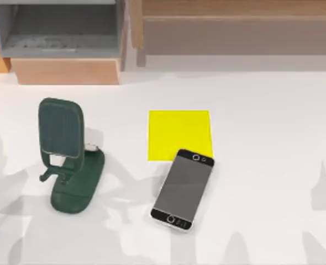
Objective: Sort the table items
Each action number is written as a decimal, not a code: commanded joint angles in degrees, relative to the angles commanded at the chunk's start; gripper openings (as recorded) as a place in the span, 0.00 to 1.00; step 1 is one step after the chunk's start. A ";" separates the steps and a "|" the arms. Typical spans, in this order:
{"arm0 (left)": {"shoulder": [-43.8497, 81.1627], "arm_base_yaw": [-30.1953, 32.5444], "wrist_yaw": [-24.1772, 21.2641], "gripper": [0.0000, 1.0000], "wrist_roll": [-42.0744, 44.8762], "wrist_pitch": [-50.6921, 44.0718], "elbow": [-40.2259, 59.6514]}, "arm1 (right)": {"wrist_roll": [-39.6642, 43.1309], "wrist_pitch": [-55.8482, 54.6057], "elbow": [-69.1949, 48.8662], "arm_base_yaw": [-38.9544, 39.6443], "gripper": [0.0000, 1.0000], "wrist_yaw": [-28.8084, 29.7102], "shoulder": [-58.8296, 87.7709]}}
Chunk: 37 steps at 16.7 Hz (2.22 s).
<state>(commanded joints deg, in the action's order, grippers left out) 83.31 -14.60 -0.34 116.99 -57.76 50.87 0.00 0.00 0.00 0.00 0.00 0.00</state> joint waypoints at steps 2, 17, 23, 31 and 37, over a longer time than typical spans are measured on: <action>1.99 -0.08 0.01 1.00 0.04 4.38 -2.35 | 0.00 0.00 0.00 0.00 1.00 0.00 0.00; 9.70 -0.23 0.01 0.70 0.34 21.46 -11.49 | 0.00 0.00 0.00 0.00 1.00 0.00 0.00; 9.70 -0.23 0.01 0.25 0.34 21.46 -11.49 | 0.00 0.00 0.00 0.00 1.00 0.00 0.00; 9.70 -0.23 0.01 0.00 0.34 21.46 -11.49 | 0.00 0.00 0.00 0.00 1.00 0.00 0.00; 7.30 -0.20 1.02 0.00 -0.83 17.76 -9.96 | 0.00 0.00 0.00 0.00 1.00 0.00 0.00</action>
<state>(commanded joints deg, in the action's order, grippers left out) 90.61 -14.80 0.69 116.15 -39.99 40.91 0.00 0.00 0.00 0.00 0.00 0.00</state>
